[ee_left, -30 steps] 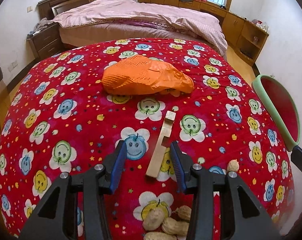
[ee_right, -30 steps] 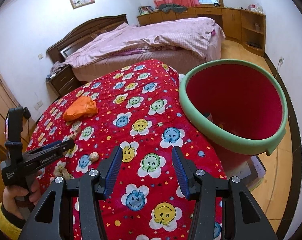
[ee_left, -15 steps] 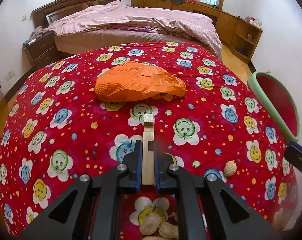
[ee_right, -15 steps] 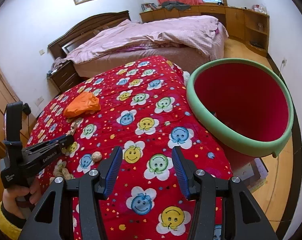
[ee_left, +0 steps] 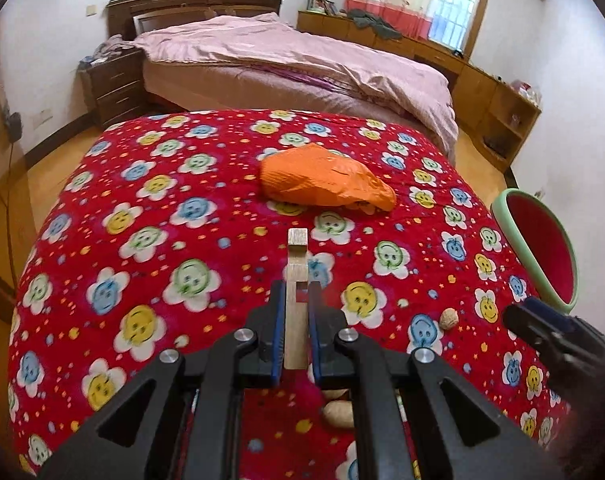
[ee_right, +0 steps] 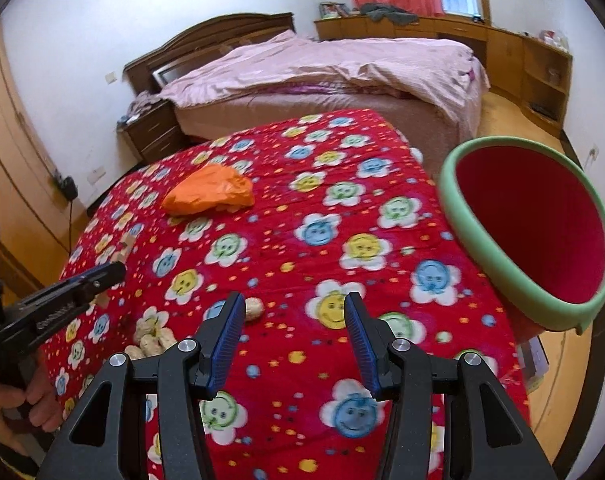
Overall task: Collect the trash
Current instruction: 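Grasp the walnut with the right tool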
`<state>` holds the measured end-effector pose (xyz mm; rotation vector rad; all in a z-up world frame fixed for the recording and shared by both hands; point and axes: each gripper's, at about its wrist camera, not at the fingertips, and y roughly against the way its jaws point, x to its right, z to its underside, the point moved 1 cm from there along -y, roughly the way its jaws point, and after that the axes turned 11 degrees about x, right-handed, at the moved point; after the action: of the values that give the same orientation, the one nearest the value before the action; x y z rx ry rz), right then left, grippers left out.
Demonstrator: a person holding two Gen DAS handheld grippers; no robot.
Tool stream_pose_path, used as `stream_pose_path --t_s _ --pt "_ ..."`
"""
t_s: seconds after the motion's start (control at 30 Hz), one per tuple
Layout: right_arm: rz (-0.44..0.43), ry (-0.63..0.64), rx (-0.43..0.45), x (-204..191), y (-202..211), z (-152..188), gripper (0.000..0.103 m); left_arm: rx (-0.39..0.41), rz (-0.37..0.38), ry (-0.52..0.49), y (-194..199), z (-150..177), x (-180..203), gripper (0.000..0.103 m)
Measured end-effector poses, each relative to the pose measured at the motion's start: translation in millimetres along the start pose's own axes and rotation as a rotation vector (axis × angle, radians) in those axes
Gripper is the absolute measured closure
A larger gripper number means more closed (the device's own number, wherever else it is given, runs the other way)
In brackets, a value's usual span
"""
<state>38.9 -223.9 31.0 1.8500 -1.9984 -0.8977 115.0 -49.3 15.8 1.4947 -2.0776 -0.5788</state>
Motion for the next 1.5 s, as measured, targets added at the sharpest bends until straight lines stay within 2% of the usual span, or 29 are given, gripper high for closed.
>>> stream_pose_path --t_s 0.43,0.87,0.97,1.13,1.2,1.33,1.5 --pt "-0.003 0.087 -0.047 -32.6 -36.0 8.0 0.050 0.002 -0.036 0.042 8.0 11.6 -23.0 0.093" --pt "-0.020 0.106 -0.068 -38.8 -51.3 13.6 0.051 -0.011 -0.039 0.036 0.3 14.3 -21.8 0.093" --pt "-0.020 0.108 -0.067 -39.0 -54.0 13.7 0.059 -0.016 -0.040 0.035 -1.7 15.1 -21.3 0.093" --pt "-0.013 0.105 -0.059 -34.4 -57.3 13.0 0.080 -0.019 -0.039 0.033 -2.8 16.1 -18.9 0.093" --pt "-0.023 0.092 -0.058 -30.1 -57.5 12.2 0.085 -0.018 -0.036 0.032 -1.9 16.2 -17.4 0.093" --pt "-0.065 0.049 -0.049 -21.6 -53.4 11.4 0.085 -0.012 -0.028 0.029 1.1 15.5 -14.2 0.093" --pt "-0.075 0.032 -0.012 -15.1 -37.5 8.3 0.085 0.000 -0.012 0.031 8.6 13.4 -9.1 0.093"
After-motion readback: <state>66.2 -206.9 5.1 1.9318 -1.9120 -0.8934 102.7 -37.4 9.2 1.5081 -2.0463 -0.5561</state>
